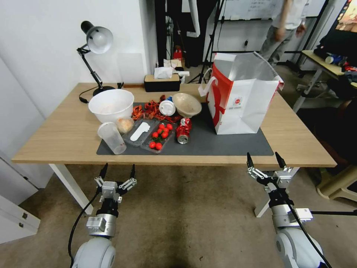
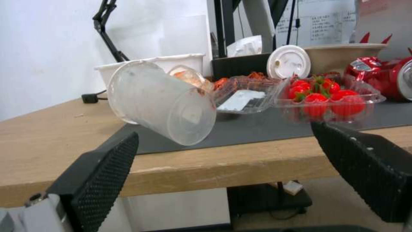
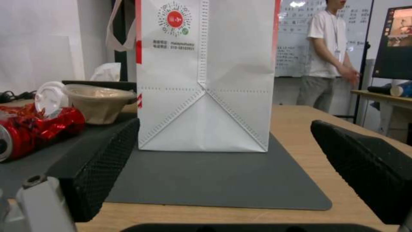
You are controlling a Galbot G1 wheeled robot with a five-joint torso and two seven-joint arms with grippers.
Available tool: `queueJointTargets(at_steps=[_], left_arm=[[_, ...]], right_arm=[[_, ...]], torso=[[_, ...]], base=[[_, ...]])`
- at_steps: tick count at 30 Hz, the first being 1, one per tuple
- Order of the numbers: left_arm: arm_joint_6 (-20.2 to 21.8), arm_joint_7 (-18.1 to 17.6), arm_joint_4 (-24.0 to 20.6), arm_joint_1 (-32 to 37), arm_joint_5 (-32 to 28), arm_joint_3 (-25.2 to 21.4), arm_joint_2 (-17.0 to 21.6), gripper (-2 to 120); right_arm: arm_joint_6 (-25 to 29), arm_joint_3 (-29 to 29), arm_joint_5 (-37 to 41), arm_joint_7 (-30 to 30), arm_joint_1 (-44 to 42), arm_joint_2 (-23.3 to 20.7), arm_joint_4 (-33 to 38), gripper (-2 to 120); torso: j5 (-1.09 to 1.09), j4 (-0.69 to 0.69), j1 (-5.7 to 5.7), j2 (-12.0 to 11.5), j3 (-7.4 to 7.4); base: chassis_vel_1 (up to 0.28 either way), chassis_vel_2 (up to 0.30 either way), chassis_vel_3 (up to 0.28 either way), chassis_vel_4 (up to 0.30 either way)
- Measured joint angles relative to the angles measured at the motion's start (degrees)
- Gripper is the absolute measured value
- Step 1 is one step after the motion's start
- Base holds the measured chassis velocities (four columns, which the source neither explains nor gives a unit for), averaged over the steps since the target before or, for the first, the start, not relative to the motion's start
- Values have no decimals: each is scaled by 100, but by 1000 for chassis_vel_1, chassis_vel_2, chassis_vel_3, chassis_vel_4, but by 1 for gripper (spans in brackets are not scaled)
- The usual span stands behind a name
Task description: Pick up the food delivery bag from the floor and place it on the table.
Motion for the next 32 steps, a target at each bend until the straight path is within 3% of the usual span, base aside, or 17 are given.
queueJointTargets(at_steps=[32], left_arm=[[0,0,0,0,0,0,0,100]], right_arm=[[0,0,0,0,0,0,0,100]], torso=[[0,0,0,0,0]], base=[[0,0,0,0]])
